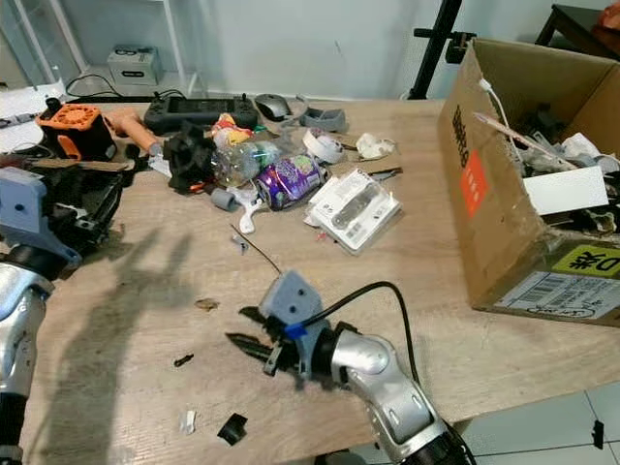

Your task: Picking trash to rubbish bin

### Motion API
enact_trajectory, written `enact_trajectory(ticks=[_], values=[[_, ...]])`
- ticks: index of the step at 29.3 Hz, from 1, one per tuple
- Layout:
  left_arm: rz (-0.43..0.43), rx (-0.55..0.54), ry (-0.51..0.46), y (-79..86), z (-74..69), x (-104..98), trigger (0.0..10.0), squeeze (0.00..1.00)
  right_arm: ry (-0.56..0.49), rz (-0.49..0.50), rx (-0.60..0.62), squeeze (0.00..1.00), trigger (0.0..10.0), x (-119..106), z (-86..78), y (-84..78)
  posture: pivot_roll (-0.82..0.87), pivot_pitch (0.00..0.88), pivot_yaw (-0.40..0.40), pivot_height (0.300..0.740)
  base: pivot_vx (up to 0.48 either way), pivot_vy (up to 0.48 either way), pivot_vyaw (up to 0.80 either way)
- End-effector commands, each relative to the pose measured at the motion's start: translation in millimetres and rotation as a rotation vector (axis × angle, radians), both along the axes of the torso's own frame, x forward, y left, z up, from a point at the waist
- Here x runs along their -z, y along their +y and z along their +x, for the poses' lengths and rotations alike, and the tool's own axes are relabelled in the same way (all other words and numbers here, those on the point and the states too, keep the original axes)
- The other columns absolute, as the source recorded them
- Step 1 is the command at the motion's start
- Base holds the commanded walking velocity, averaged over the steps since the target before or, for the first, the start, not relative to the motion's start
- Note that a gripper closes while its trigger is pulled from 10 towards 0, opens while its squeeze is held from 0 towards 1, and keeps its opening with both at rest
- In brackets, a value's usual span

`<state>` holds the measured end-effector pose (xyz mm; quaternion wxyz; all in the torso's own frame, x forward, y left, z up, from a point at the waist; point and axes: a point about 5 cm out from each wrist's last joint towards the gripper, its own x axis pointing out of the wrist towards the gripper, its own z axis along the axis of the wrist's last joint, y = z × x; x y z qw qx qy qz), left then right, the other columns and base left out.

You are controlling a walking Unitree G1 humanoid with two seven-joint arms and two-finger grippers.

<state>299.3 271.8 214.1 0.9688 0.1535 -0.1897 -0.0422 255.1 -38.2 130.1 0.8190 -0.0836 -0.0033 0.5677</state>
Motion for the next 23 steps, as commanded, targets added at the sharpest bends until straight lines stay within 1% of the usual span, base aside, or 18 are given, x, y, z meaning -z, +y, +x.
enact_trajectory(ticks=[1, 2, 3, 4, 5, 6, 7, 8, 9, 10, 11, 13, 14, 15, 18, 20, 22, 23], values=[[0.037, 0.000, 0.043, 2.9, -1.5, 8, 10.0, 1.00, 0.007, -0.033, -0.016, 0.00, 10.0, 4, -1.3, 1.5, 0.00, 0.118, -0.047, 0.740, 0.000, 0.000, 0.00], [0.040, -0.025, 0.058, 7.2, -1.2, 7, 10.0, 1.00, 0.007, -0.032, -0.013, 0.00, 10.0, 2, -0.6, 1.2, 0.00, 0.118, -0.047, 0.740, 0.000, 0.000, 0.00], [0.042, -0.050, 0.098, 12.0, -0.4, 9, 10.0, 1.00, 0.008, -0.031, -0.009, 0.00, 10.0, 2, 0.0, 0.3, 0.00, 0.112, -0.041, 0.740, 0.000, 0.000, 0.00], [0.042, -0.050, 0.098, 12.0, -0.4, 9, 10.0, 1.00, 0.008, -0.031, -0.009, 0.00, 10.0, 2, 0.0, 0.3, 0.00, 0.112, -0.041, 0.740, 0.000, 0.000, 0.00], [0.004, -0.072, 0.138, 18.7, -0.6, 10, 10.0, 1.00, 0.005, -0.035, -0.004, 0.00, 10.0, 2, 0.7, -1.1, 0.00, 0.112, -0.041, 0.740, 0.000, 0.000, 0.00], [0.004, -0.072, 0.138, 18.7, -0.6, 10, 10.0, 1.00, 0.005, -0.035, -0.004, 0.00, 10.0, 2, 0.7, -1.1, 0.00, 0.112, -0.041, 0.740, 0.000, 0.000, 0.00], [-0.023, -0.084, 0.165, 22.9, -1.0, 12, 10.0, 1.00, 0.004, -0.041, -0.002, 0.00, 10.0, 2, 0.9, -2.0, 0.00, 0.112, -0.041, 0.740, 0.000, 0.000, 0.00], [-0.023, -0.084, 0.165, 22.9, -1.0, 12, 10.0, 1.00, 0.004, -0.041, -0.002, 0.00, 10.0, 2, 0.9, -2.0, 0.00, 0.112, -0.041, 0.740, 0.000, 0.000, 0.00], [-0.054, -0.105, 0.172, 29.5, -1.8, 12, 10.0, 1.00, 0.001, -0.047, 0.002, 0.00, 10.0, 3, 1.8, -3.0, 0.00, 0.108, -0.038, 0.740, 0.000, 0.000, 0.00], [-0.054, -0.105, 0.172, 29.5, -1.8, 12, 10.0, 1.00, 0.001, -0.047, 0.002, 0.00, 10.0, 3, 1.8, -3.0, 0.00, 0.108, -0.038, 0.740, 0.000, 0.000, 0.00], [-0.073, -0.138, 0.193, 42.5, -5.4, 14, 10.0, 1.00, -0.003, -0.052, 0.008, 0.00, 10.0, 3, 2.8, -4.2, 0.01, 0.113, -0.041, 0.740, 0.000, 0.000, 0.00], [-0.098, -0.157, 0.231, 56.9, -11.3, 20, 10.0, 1.00, -0.009, -0.058, 0.017, 0.00, 10.0, 3, 4.9, -6.5, 0.00, 0.108, -0.049, 0.740, 0.000, 0.000, 0.00], [-0.098, -0.157, 0.231, 56.9, -11.3, 20, 10.0, 1.00, -0.009, -0.058, 0.017, 0.00, 10.0, 3, 4.9, -6.5, 0.00, 0.108, -0.049, 0.740, 0.000, 0.000, 0.00], [-0.092, -0.147, 0.253, 57.8, -13.2, 25, 10.0, 1.00, -0.011, -0.060, 0.018, 0.00, 10.0, 3, 5.6, -7.4, 0.00, 0.111, -0.052, 0.740, 0.000, 0.000, 0.00], [-0.100, -0.123, 0.306, 51.7, -15.2, 36, 10.0, 1.00, -0.013, -0.064, 0.019, 0.00, 10.0, 2, 6.9, -8.5, 0.00, 0.111, -0.052, 0.740, 0.000, 0.000, 0.00], [-0.076, -0.119, 0.344, 44.1, -14.4, 45, 10.0, 1.00, -0.019, -0.066, 0.029, 0.00, 10.0, 1, 9.0, -9.9, 0.00, 0.116, -0.054, 0.740, 0.000, 0.000, 0.00], [-0.003, -0.129, 0.390, 38.0, -13.3, 55, 10.0, 1.00, -0.022, -0.067, 0.038, 0.00, 10.0, 0, 10.8, -11.2, -0.01, 0.129, -0.058, 0.740, 0.000, 0.000, 0.00], [0.026, -0.134, 0.403, 35.7, -12.7, 58, 10.0, 0.52, -0.024, -0.066, 0.041, 0.00, 10.0, 0, 11.2, -11.7, -0.01, 0.134, -0.060, 0.740, 0.000, 0.000, 0.00]])
